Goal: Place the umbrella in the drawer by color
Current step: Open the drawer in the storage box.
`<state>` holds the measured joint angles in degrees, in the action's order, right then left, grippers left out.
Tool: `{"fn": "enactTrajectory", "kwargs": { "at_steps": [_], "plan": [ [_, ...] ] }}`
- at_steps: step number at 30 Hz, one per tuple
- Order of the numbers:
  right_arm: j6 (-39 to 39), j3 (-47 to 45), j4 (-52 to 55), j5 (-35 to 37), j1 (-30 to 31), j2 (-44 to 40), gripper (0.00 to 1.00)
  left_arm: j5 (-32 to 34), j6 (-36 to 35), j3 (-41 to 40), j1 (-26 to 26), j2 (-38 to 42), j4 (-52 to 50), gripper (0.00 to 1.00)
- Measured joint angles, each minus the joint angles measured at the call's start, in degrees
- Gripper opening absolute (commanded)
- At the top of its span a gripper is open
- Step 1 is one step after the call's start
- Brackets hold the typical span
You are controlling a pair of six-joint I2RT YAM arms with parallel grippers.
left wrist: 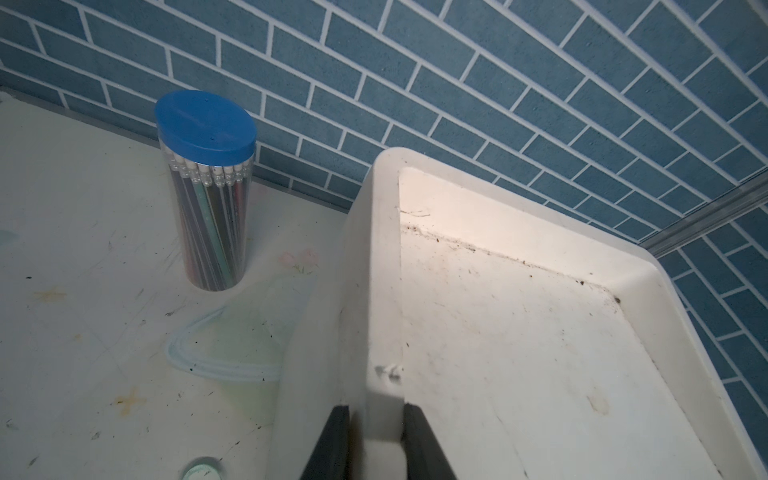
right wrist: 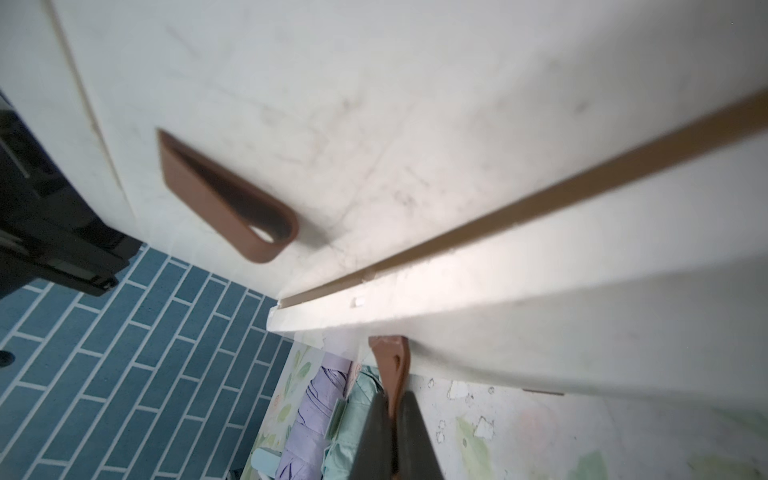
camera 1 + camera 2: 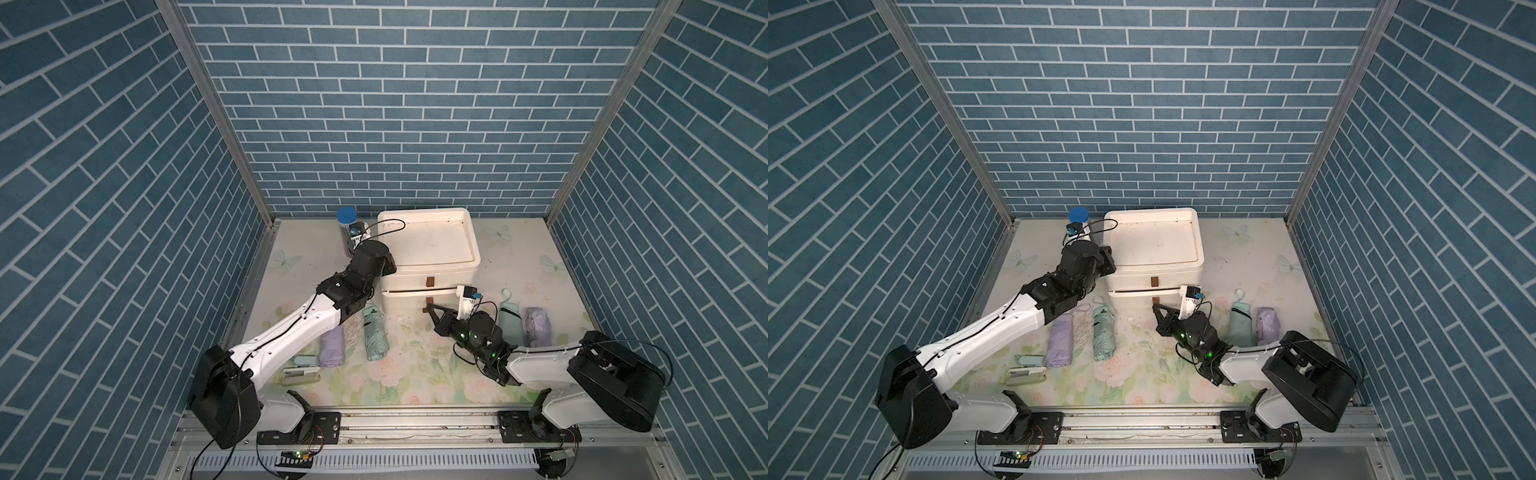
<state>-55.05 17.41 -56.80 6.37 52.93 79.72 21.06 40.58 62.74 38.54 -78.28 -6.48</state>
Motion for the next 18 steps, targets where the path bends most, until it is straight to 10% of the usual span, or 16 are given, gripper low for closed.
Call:
{"fn": "enactTrajectory", "kwargs": {
  "at_steps": [18],
  "plan": [
    [5.40, 0.90, 34.53, 16.35, 16.79, -21.90, 0.00, 1.07, 1.05, 0.04, 0.28, -0.70, 0.59, 0.00]
  ]
}}
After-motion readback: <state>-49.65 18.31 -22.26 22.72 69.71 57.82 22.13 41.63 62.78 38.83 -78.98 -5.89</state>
